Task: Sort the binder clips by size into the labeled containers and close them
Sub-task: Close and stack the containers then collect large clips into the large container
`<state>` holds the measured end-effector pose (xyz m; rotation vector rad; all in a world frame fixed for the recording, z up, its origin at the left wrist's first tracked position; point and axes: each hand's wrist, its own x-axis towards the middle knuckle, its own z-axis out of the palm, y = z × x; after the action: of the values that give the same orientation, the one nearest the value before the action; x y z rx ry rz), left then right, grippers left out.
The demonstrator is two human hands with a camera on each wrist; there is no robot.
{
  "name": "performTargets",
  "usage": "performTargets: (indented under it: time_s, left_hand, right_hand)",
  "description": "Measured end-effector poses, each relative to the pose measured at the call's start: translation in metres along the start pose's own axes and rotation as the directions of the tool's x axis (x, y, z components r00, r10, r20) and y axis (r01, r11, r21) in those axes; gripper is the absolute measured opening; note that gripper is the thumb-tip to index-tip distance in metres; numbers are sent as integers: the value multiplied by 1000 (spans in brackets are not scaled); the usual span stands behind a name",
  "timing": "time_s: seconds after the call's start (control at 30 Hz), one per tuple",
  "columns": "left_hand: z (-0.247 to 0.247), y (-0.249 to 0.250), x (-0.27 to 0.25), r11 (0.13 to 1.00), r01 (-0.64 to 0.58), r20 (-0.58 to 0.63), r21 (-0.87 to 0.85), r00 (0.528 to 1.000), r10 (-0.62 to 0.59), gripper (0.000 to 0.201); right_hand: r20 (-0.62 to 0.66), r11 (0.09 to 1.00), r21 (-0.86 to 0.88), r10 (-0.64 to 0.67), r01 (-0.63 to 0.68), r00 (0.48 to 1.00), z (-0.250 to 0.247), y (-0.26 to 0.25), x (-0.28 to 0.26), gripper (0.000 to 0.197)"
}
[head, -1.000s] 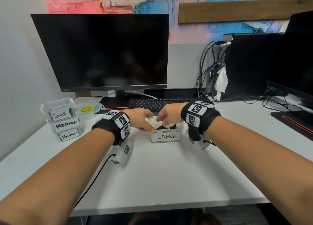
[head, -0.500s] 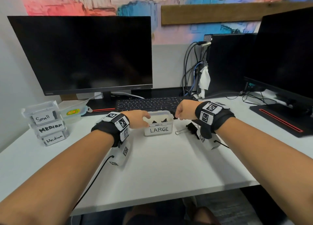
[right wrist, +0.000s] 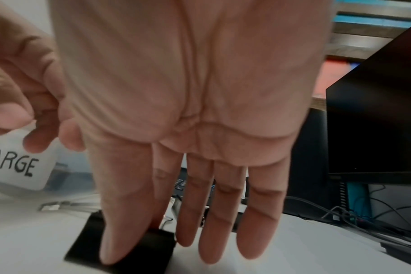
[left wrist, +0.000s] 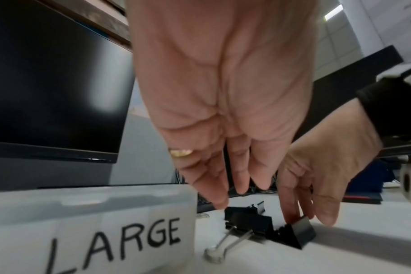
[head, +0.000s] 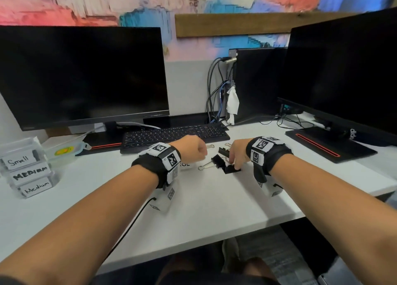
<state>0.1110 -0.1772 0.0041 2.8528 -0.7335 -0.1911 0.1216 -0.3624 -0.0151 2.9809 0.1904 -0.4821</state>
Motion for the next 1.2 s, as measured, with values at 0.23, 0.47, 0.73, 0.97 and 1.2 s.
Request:
performTargets:
  time_s: [0.23,0.47,0.73,0.97,1.2]
  left_hand:
    - [22,24,18,924,26,256,381,957,-132,43]
    - [26,31,27,879,43,312,475,926,-214,41]
    - [30,37,29,880,38,356,474,906,-231,32]
    - [15,33,27,912,31,321,409,930,-176,23]
    - [-42,6,10,980,123,138,159,980,-145,15]
  right_hand:
    - [81,1000,0,-18,18,997,4,7,7,35]
    - [76,997,-27,-66,69,995,6,13,10,36]
    - [120,998,-4,-66,67,991,3,14,11,37]
    - [128,1000,-1,3,-3,992,7,15,9,33]
    - [74,997,74,6,-11,997,-15,11,-1,32]
